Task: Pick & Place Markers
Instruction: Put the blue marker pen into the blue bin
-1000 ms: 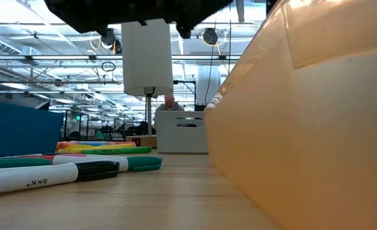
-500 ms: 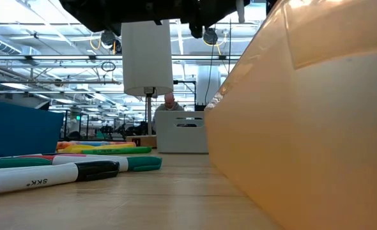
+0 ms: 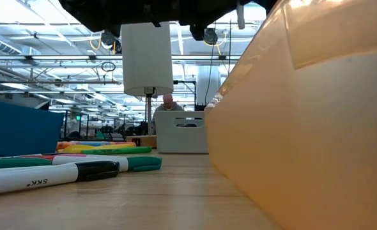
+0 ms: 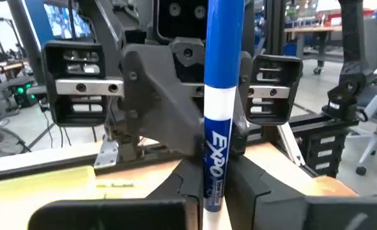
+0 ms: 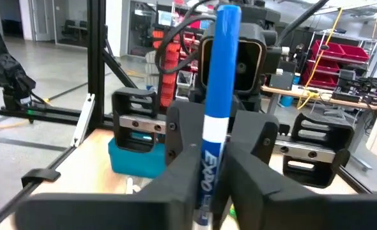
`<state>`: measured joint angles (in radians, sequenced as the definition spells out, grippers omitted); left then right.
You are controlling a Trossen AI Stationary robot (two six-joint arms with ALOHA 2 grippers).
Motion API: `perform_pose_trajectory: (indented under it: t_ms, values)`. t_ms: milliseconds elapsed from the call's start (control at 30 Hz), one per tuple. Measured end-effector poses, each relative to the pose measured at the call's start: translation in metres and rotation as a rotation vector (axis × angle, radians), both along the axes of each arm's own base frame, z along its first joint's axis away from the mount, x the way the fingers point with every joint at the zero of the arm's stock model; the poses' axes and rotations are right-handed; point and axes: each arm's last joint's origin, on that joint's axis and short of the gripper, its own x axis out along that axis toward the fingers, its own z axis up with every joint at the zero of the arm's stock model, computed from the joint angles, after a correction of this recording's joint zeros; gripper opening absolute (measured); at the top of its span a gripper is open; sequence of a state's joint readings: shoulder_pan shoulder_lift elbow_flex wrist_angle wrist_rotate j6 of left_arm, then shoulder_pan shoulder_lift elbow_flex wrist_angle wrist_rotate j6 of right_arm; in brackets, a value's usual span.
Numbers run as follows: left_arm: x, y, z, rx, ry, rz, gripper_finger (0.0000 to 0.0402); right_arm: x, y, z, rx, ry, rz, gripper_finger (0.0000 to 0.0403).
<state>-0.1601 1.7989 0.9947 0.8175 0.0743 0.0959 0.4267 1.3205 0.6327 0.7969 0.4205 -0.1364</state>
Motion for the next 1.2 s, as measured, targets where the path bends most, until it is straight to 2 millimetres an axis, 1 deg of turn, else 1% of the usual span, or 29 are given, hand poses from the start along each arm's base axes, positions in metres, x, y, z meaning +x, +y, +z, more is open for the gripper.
perform_pose_trajectory:
  t_ms: [100, 200, 267, 367, 433, 500, 633, 700, 800, 867, 1000, 1100, 1200]
  values:
    - [-0.004, 0.001, 0.006, -0.001, 0.034, 0.022, 0.0035, -0.003, -0.001, 0.001, 0.006, 0.03, -0.004, 0.0133]
    - [-0.015, 0.001, 0.016, 0.026, 0.12, 0.088, 0.0035, -0.011, -0.002, 0.004, 0.026, 0.073, -0.038, 0.0176]
    - [-0.026, -0.002, 0.025, 0.059, 0.176, 0.142, 0.0035, -0.018, -0.001, 0.006, 0.037, 0.104, -0.039, 0.0197]
    - [-0.046, -0.01, 0.036, 0.101, 0.274, 0.249, 0.0035, -0.029, 0.002, 0.009, 0.093, 0.141, -0.018, 0.0215]
    - [-0.064, -0.015, 0.042, 0.108, 0.36, 0.336, 0.0035, -0.036, 0.006, 0.008, 0.13, 0.183, 0.002, 0.0219]
    - [-0.086, -0.019, 0.042, 0.06, 0.495, 0.432, 0.0035, -0.041, 0.009, 0.006, 0.174, 0.224, 0.012, 0.0218]
    - [-0.131, -0.024, 0.036, -0.16, 0.73, 0.646, 0.0035, -0.046, 0.013, 0.002, 0.24, 0.274, 0.02, 0.0206]
    - [-0.148, -0.027, 0.031, -0.286, 0.809, 0.747, 0.0035, -0.047, 0.014, 0.001, 0.245, 0.279, 0.021, 0.02]
    - [-0.17, -0.032, 0.021, -0.415, 0.92, 0.92, 0.0035, -0.046, 0.013, 0.001, 0.247, 0.277, 0.016, 0.0193]
    - [-0.18, -0.036, 0.013, -0.513, 0.987, 1.041, 0.0035, -0.046, 0.012, 0.002, 0.25, 0.273, 0.01, 0.0189]
    - [-0.192, -0.047, -0.001, -0.666, 1.102, 1.225, 0.0035, -0.045, 0.012, 0.003, 0.251, 0.261, 0.009, 0.0183]
    - [-0.196, -0.056, -0.009, -0.731, 1.172, 1.314, 0.0035, -0.045, 0.012, 0.006, 0.238, 0.23, 0.019, 0.018]
    - [-0.198, -0.065, -0.016, -0.807, 1.267, 1.354, 0.0035, -0.044, 0.012, 0.01, 0.245, 0.193, 0.027, 0.0178]
